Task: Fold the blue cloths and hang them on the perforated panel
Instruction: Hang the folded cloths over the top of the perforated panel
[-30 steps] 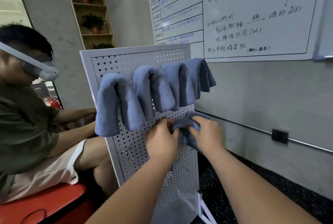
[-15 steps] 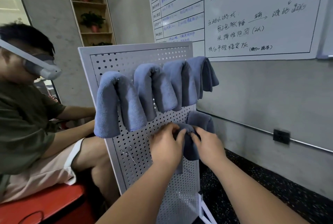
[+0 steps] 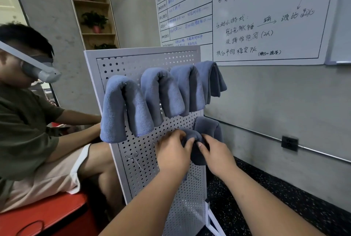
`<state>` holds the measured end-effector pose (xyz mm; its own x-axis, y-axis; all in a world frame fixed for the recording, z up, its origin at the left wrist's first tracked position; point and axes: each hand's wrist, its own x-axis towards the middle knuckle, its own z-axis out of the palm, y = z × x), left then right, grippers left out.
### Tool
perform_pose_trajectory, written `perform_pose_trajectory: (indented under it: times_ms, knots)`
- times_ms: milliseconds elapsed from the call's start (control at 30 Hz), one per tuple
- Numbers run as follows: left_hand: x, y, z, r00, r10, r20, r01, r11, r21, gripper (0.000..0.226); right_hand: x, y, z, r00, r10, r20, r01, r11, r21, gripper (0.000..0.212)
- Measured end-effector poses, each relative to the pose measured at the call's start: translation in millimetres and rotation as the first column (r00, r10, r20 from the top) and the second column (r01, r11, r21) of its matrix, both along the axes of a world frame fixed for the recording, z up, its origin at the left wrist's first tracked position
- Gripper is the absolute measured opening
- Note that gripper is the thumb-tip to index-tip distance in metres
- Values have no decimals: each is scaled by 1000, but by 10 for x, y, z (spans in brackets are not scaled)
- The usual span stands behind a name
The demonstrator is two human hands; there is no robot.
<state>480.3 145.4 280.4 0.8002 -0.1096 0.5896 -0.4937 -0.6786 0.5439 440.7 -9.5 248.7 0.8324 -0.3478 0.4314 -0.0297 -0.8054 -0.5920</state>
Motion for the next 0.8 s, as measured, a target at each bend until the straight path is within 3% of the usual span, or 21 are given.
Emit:
perform_pose_trajectory:
  times_ms: [267, 467, 667, 800]
  knots:
    - [-309, 154, 4, 999, -5, 46, 5, 1000, 4, 36, -269, 46, -43, 1000, 14, 11, -14, 999, 44, 51]
    - [-705, 347, -222, 976, -114, 187, 109, 993, 36, 41, -589, 132, -199, 1000, -2, -13, 3, 998, 64, 59]
    - [-1014, 578, -677, 936, -240, 255, 209, 967, 143, 36, -917, 197, -696, 996, -23, -88, 33, 993, 111, 59]
    - [-1071, 696, -1168, 941, -279, 192, 244, 952, 185, 30, -1075, 225, -1209, 981, -29, -190, 53, 991, 122, 59]
